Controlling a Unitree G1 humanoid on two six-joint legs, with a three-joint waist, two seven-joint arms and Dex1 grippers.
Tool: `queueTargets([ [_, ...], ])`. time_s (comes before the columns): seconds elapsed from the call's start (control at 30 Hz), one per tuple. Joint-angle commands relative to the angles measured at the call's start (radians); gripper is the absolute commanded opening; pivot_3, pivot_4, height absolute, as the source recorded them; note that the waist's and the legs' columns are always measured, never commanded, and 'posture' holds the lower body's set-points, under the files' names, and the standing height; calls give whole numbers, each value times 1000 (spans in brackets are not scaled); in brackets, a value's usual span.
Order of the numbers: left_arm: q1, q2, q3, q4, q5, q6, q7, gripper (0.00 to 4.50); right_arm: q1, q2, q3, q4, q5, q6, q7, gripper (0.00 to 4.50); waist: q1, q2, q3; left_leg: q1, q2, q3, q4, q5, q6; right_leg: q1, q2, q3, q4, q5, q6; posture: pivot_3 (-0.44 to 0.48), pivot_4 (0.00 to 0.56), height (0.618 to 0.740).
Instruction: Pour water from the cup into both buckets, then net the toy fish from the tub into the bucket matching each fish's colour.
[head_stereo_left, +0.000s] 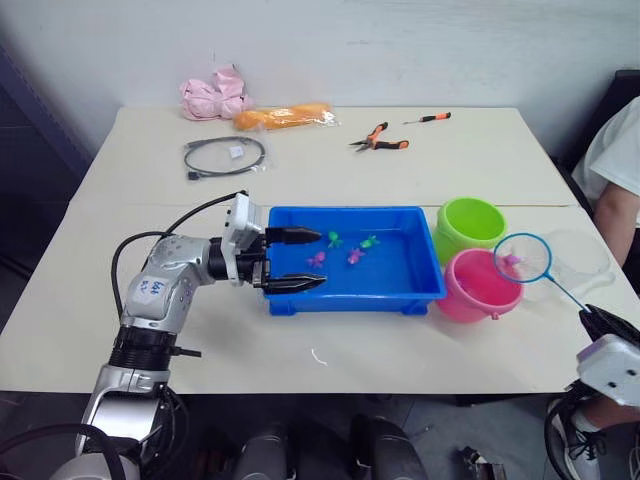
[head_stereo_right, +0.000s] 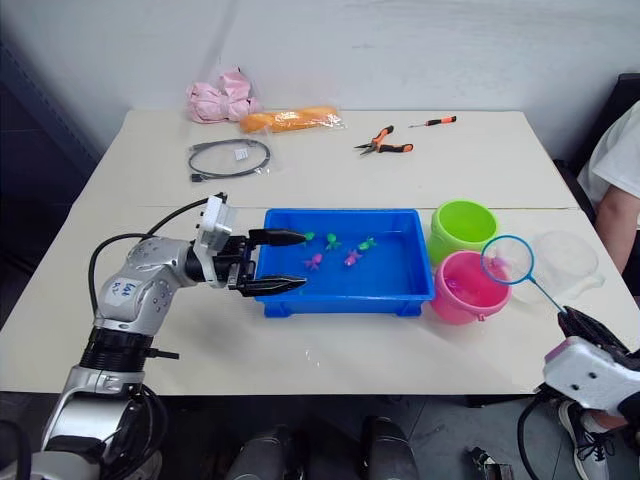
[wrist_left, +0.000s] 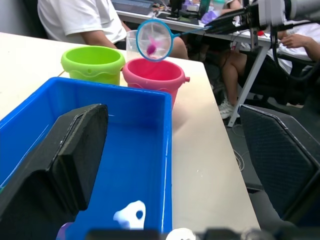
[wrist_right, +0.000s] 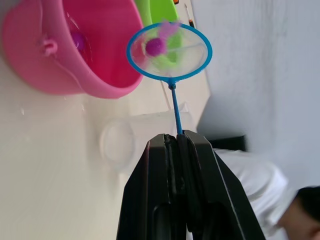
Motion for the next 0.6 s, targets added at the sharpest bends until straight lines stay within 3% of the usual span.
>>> queueTargets([
  [0.03,10,-19,1,-57,-27,13,23,4439,-10,-29,-15,14,-178,-101,-101,0,0,0,0,0,0,0,0,0,0,0,0,0,1,0,0,0,150,740],
  [0.1,11,-27,2,-63,-26,18,32,4439,-10,-27,-23,11,-262,-116,-144,0,0,0,0,1,0,0,0,1,-1,0,0,1,1,0,-1,0,150,740],
  [0.2,10,-33,3,-67,-27,21,41,4439,-16,-12,-25,30,-239,-123,-155,0,0,0,0,2,1,0,0,1,-2,0,0,6,3,-2,-2,0,150,740],
  [0.3,11,-28,7,-70,-21,20,54,4439,-61,34,-27,-11,-5,-94,-118,0,-2,0,0,2,2,0,0,2,-3,0,1,7,4,-2,-3,0,150,740],
  [0.43,17,2,22,-72,-17,21,60,4439,-89,11,72,-122,435,45,103,0,-13,0,0,5,3,0,0,2,-3,2,0,8,5,-2,-3,0,150,740],
  [0.53,33,43,61,-59,-14,-1,62,4439,-185,-49,126,-225,741,290,182,0,-27,0,0,6,3,-1,0,1,-4,3,-1,8,6,-2,-4,0,150,740],
  [0.6,54,68,99,-57,-24,-6,71,4439,-274,-101,184,-260,824,435,195,0,-28,0,0,6,3,-1,0,1,-3,3,-3,8,7,-2,-4,0,150,740],
])
